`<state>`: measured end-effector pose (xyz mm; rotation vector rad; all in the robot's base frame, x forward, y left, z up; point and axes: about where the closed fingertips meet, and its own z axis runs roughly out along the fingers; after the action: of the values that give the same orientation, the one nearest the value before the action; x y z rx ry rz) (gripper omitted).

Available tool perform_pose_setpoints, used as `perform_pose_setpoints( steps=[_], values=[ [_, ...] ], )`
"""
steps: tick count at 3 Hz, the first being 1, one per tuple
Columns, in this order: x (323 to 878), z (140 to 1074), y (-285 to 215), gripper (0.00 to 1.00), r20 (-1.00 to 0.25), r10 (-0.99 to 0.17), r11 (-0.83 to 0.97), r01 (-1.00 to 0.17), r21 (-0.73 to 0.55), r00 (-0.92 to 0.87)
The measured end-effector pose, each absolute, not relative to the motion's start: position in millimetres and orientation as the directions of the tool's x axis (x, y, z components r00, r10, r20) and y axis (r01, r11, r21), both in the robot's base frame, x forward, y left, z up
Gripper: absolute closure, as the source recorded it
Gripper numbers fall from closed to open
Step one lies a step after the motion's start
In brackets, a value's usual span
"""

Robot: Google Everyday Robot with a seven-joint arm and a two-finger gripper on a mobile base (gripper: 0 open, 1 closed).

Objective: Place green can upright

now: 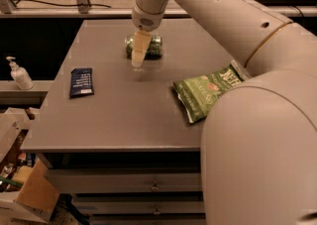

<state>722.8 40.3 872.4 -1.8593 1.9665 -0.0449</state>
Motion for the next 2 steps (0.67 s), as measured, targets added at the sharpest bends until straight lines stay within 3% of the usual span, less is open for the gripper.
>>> perform_pose_setpoints(
  steps=[1, 2],
  values=[
    [736, 859, 54, 0.0, -0.259, -0.966, 0.089, -0.95, -0.3, -0.009],
    [743, 844, 64, 0.18, -0.228, -0.974, 0.07, -0.956, -0.284, -0.004]
  ],
)
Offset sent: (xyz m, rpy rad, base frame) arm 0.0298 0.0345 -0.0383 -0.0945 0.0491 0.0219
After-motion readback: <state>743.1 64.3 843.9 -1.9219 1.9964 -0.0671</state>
